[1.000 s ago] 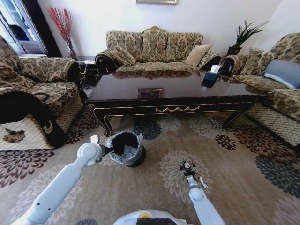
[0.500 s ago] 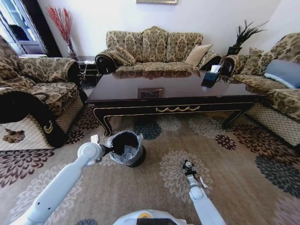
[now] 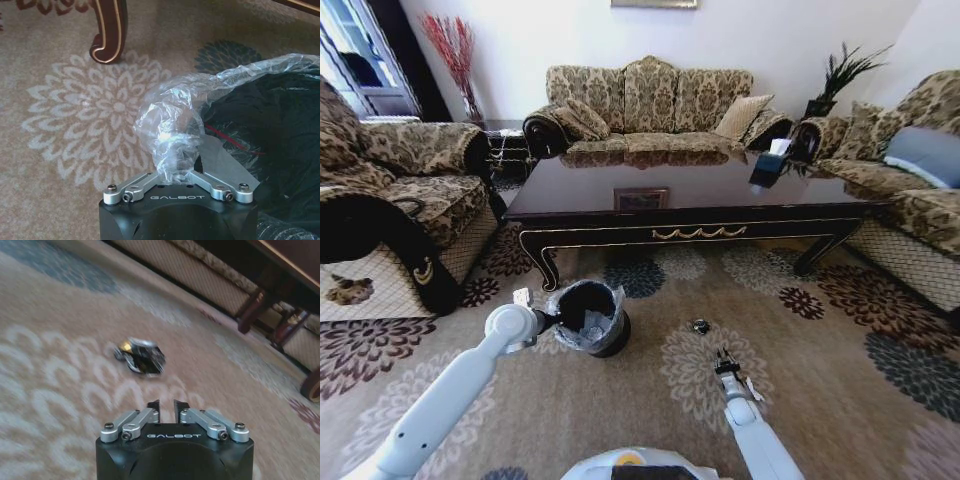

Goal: Move to the front of the table and pick up the trash from the floor, then place it into the trash bin.

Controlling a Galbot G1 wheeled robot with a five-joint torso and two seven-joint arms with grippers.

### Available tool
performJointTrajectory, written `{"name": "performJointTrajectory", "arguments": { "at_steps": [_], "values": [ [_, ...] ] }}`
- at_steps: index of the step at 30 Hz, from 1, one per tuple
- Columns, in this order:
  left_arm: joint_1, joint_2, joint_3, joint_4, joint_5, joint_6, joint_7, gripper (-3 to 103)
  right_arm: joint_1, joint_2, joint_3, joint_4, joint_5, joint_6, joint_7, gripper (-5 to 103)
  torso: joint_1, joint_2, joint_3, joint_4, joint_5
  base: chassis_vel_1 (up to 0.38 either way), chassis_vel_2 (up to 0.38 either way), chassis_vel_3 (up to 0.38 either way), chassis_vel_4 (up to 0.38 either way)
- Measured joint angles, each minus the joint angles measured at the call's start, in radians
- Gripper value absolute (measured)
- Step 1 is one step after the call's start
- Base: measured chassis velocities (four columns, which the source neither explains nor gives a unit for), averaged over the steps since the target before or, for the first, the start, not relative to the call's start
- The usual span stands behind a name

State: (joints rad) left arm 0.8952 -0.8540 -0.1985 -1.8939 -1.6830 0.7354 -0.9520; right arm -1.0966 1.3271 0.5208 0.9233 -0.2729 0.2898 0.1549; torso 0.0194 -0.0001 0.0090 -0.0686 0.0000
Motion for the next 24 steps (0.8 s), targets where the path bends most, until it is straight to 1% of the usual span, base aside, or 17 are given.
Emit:
{"name": "performJointTrajectory", "arguments": {
  "at_steps": [2, 3, 5, 6, 8, 9, 10, 11, 12, 14, 15, 16, 18, 20, 21, 22, 24],
  "values": [
    [-0.002, 0.004, -0.004, 0.002, -0.001, 0.0, 0.0, 0, -0.002, 0.0, -0.01, 0.016, -0.02, 0.01, -0.006, 27, 0.0, 0.0, 0.0, 0.0002, -0.0001, 0.0, 0.0, 0.0, 0.0],
    [-0.002, 0.004, -0.004, 0.002, -0.001, 0.0, 0.0, 0, -0.002, 0.0, -0.01, 0.016, -0.02, 0.01, -0.006, 27, 0.0, 0.0, 0.0, 0.0002, -0.0001, 0.0, 0.0, 0.0, 0.0],
    [0.0, 0.008, -0.007, 0.0, -0.002, 0.0, 0.0, 0, 0.006, 0.003, -0.026, 0.018, -0.04, 0.02, -0.015, 37, 0.0, 0.0, 0.0, 0.0001, 0.0, 0.0, 0.0, 0.0, 0.0],
    [0.0, 0.008, -0.007, 0.0, -0.002, 0.0, 0.0, 0, 0.006, 0.003, -0.026, 0.018, -0.04, 0.02, -0.015, 37, 0.0, 0.0, 0.0, 0.0001, 0.0, 0.0, 0.0, 0.0, 0.0],
    [0.008, 0.012, -0.015, -0.009, -0.003, 0.0, 0.0, 0, 0.026, 0.01, -0.036, 0.004, -0.067, 0.024, -0.014, 48, 0.0, 0.0, 0.0, 0.0001, -0.0002, 0.0, 0.0, 0.0, 0.0],
    [0.013, 0.015, -0.02, -0.011, -0.003, 0.0, 0.0, 0, 0.036, 0.014, -0.04, -0.005, -0.079, 0.024, -0.01, 48, 0.0, 0.0, 0.0, 0.0002, -0.0001, 0.0, 0.0, 0.0, 0.0],
    [0.017, 0.018, -0.024, -0.013, -0.003, 0.0, 0.0, 0, 0.044, 0.017, -0.043, -0.014, -0.095, 0.024, -0.004, 54, 0.0, 0.0, 0.0, 0.0003, 0.0002, 0.0, 0.0, 0.0, 0.0],
    [0.017, 0.018, -0.024, -0.013, -0.003, 0.0, 0.0, 0, 0.044, 0.017, -0.043, -0.014, -0.095, 0.024, -0.004, 54, 0.0, 0.0, 0.0, 0.0003, 0.0002, 0.0, 0.0, 0.0, 0.0],
    [0.021, 0.021, -0.03, -0.013, -0.003, 0.0, 0.0, 0, 0.054, 0.02, -0.043, -0.026, -0.122, 0.021, 0.011, 60, 0.0, 0.0, 0.0, 0.0003, 0.0001, 0.0, 0.0, 0.0, 0.0],
    [0.027, 0.023, -0.039, -0.014, -0.005, 0.0, 0.0, 0, 0.082, 0.033, -0.02, -0.058, -0.248, 0.016, 0.055, 71, 0.0, 0.0, 0.0, 0.0003, 0.0, 0.0, 0.0, 0.0, 0.0],
    [0.03, 0.024, -0.042, -0.014, -0.005, 0.0, 0.0, 0, 0.093, 0.037, -0.007, -0.071, -0.311, 0.016, 0.073, 71, 0.0, 0.0, 0.0, 0.0002, 0.0, 0.0, 0.0, 0.0, 0.0],
    [0.03, 0.024, -0.042, -0.014, -0.005, 0.0, 0.0, 0, 0.093, 0.037, -0.007, -0.071, -0.311, 0.016, 0.073, 71, 0.0, 0.0, 0.0, 0.0002, 0.0, 0.0, 0.0, 0.0, 0.0],
    [0.035, 0.024, -0.049, -0.015, -0.006, 0.0, 0.0, 0, 0.11, 0.041, 0.011, -0.091, -0.419, 0.016, 0.104, 82, 0.0, 0.0, 0.0, 0.0002, -0.0001, 0.0, 0.0, 0.0, 0.0],
    [0.04, 0.022, -0.054, -0.015, -0.006, 0.0, 0.0, 0, 0.127, 0.043, 0.025, -0.1, -0.497, 0.016, 0.127, 91, 0.0, 0.0, 0.0, 0.0001, -0.0001, 0.0, 0.0, 0.0, 0.0],
    [0.042, 0.021, -0.055, -0.015, -0.006, 0.0, 0.0, 0, 0.134, 0.043, 0.027, -0.103, -0.524, 0.016, 0.135, 91, 0.0, 0.0, 0.0, 0.0002, -0.0002, 0.0, 0.0, 0.0, 0.0],
    [0.042, 0.021, -0.055, -0.015, -0.006, 0.0, 0.0, 0, 0.134, 0.043, 0.027, -0.103, -0.524, 0.016, 0.135, 91, 0.0, 0.0, 0.0, 0.0002, -0.0002, 0.0, 0.0, 0.0, 0.0],
    [0.043, 0.02, -0.056, -0.015, -0.006, 0.0, 0.0, 0, 0.149, 0.043, 0.029, -0.114, -0.57, 0.016, 0.144, 99, 0.0, 0.0, 0.0, 0.0002, 0.0, 0.0, 0.0, 0.0, 0.0]
  ]
}}
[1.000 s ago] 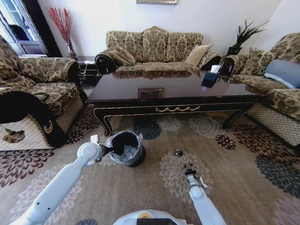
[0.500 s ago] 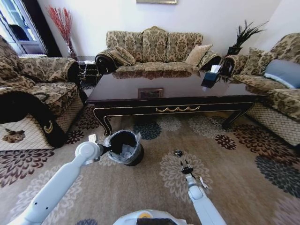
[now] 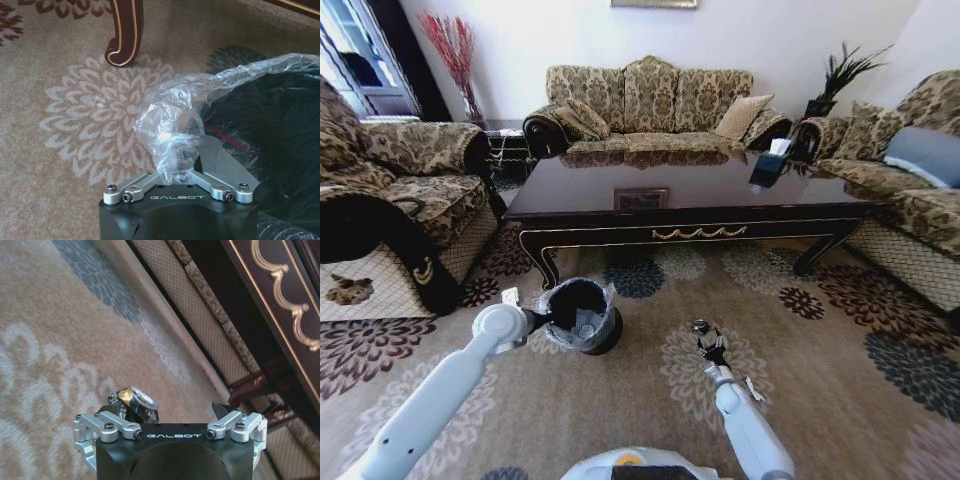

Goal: Move to the front of the table and pick up the trash from the floor, then place it into the trash bin.

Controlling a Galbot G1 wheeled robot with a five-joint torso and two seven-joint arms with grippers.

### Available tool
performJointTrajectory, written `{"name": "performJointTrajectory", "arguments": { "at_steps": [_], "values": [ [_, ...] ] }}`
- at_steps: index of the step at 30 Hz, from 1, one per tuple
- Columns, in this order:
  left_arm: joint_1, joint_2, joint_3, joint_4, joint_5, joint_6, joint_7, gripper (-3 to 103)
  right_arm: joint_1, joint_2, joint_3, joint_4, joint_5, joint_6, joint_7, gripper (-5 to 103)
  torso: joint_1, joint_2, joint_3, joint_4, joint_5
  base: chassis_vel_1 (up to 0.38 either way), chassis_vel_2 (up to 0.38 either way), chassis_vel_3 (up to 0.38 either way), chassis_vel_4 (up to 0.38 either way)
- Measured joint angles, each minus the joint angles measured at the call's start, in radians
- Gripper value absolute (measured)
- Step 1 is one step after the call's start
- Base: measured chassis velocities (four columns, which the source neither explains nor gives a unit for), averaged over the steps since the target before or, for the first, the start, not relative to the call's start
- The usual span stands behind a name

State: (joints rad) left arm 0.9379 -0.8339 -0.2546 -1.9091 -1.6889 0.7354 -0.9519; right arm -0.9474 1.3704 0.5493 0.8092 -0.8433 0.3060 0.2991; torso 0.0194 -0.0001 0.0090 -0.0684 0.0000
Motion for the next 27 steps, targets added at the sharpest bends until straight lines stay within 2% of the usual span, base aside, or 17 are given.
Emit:
{"name": "performJointTrajectory", "arguments": {
  "at_steps": [4, 7, 13, 18, 27],
  "values": [
    [-0.001, -0.001, -0.001, 0.0, 0.0, 0.0, 0.0, 0, 0.024, -0.002, 0.001, -0.026, -0.059, -0.001, 0.012, 100, 0.0, 0.0, 0.0, 0.0, 0.0, 0.0, 0.0, 0.0, 0.0],
    [-0.003, 0.002, -0.001, 0.002, 0.0, 0.0, 0.0, 0, 0.047, -0.007, 0.003, -0.049, -0.151, -0.008, 0.015, 100, 0.0, 0.0, 0.0, 0.0, -0.0001, 0.0, 0.0, 0.0, 0.0],
    [-0.001, 0.004, -0.005, 0.004, -0.001, 0.0, 0.0, 0, 0.074, -0.013, 0.006, -0.078, -0.236, -0.017, 0.015, 100, 0.0, 0.0, 0.0, 0.0, 0.0, 0.0, 0.0, 0.0, 0.0],
    [0.0, 0.004, -0.006, 0.008, -0.001, 0.0, 0.0, 0, 0.089, -0.015, 0.017, -0.103, -0.276, -0.028, 0.002, 100, 0.0, 0.0, 0.0, 0.0, -0.0001, 0.0, 0.0, 0.0, 0.0],
    [-0.01, 0.008, 0.004, 0.012, -0.003, 0.0, -0.001, 0, 0.104, -0.024, 0.015, -0.138, -0.29, -0.041, -0.025, 100, 0.0, 0.0, 0.0, -0.0002, 0.0, 0.0, 0.0, 0.0, 0.0]
  ]
}}
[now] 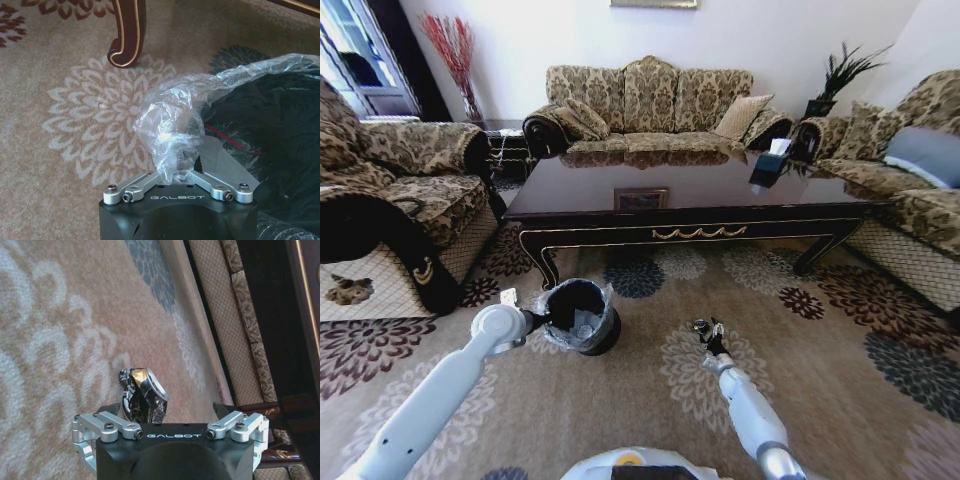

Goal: Move to the front of the table and pick up the trash from the floor, then place it into the trash bin.

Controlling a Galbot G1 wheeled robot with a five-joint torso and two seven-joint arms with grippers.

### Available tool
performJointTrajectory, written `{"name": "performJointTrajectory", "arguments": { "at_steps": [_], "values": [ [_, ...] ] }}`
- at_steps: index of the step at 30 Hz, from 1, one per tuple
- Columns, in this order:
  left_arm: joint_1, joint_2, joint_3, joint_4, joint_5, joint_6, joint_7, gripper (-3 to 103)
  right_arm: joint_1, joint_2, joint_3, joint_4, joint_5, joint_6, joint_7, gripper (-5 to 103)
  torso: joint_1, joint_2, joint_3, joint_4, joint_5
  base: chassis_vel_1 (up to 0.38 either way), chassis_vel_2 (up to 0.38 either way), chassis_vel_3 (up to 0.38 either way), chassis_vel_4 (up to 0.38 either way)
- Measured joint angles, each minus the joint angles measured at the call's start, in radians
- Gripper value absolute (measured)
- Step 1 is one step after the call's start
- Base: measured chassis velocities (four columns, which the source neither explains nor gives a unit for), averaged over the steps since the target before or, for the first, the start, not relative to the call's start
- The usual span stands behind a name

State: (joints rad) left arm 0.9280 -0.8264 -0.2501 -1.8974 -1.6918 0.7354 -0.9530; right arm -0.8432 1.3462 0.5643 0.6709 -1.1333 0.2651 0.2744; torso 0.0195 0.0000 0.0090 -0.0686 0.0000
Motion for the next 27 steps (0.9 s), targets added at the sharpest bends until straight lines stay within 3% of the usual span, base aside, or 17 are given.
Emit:
{"name": "performJointTrajectory", "arguments": {
  "at_steps": [27],
  "values": [
    [-0.004, 0.004, -0.009, 0.003, -0.004, 0.0, -0.007, 0, 0.045, 0.001, -0.022, -0.056, -0.136, -0.033, -0.008, 100, 0.0, 0.0, 0.0, 0.0, -0.0003, 0.0, 0.0, 0.0, 0.0]
  ]
}}
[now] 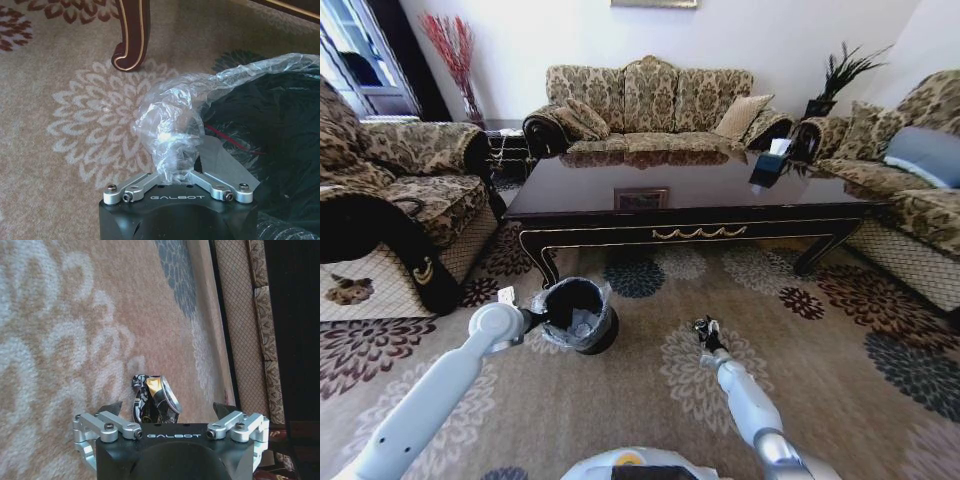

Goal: Move to the front of the table and pick up the trash from the floor, then place it into the trash bin.

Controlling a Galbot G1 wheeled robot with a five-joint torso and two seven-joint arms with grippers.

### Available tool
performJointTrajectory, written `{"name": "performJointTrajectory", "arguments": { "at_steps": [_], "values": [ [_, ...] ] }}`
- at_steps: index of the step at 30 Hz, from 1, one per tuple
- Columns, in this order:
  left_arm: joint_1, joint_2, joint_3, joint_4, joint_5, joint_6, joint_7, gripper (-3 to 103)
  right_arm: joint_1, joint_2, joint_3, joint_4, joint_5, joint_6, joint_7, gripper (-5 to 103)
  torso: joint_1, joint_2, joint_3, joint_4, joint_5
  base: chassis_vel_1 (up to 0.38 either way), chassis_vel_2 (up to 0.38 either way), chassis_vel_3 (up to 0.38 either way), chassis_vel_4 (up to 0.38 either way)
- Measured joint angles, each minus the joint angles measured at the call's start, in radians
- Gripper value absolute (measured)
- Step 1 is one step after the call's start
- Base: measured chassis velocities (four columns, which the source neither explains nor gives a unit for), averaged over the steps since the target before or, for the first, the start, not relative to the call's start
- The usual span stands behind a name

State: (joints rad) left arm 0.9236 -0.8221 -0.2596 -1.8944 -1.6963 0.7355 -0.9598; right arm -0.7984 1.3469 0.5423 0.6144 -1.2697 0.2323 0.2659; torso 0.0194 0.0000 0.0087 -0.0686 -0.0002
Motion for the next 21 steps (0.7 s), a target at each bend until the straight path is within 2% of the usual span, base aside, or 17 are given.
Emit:
{"name": "performJointTrajectory", "arguments": {
  "at_steps": [11, 21],
  "values": [
    [-0.005, -0.003, 0.014, 0.003, 0.004, 0.0, -0.001, 0, 0.058, 0.005, 0.012, -0.05, -0.058, -0.027, 0.003, 100, 0.0, 0.0, 0.0, 0.0002, 0.0003, 0.0, 0.0, 0.0, 0.0],
    [-0.009, 0.001, 0.013, 0.003, 0.002, 0.0, -0.003, 0, 0.098, 0.0, -0.022, -0.088, -0.066, -0.048, -0.003, 100, 0.0, 0.0, 0.0, 0.0002, 0.0003, 0.0, 0.0, 0.0, 0.0]
  ]
}}
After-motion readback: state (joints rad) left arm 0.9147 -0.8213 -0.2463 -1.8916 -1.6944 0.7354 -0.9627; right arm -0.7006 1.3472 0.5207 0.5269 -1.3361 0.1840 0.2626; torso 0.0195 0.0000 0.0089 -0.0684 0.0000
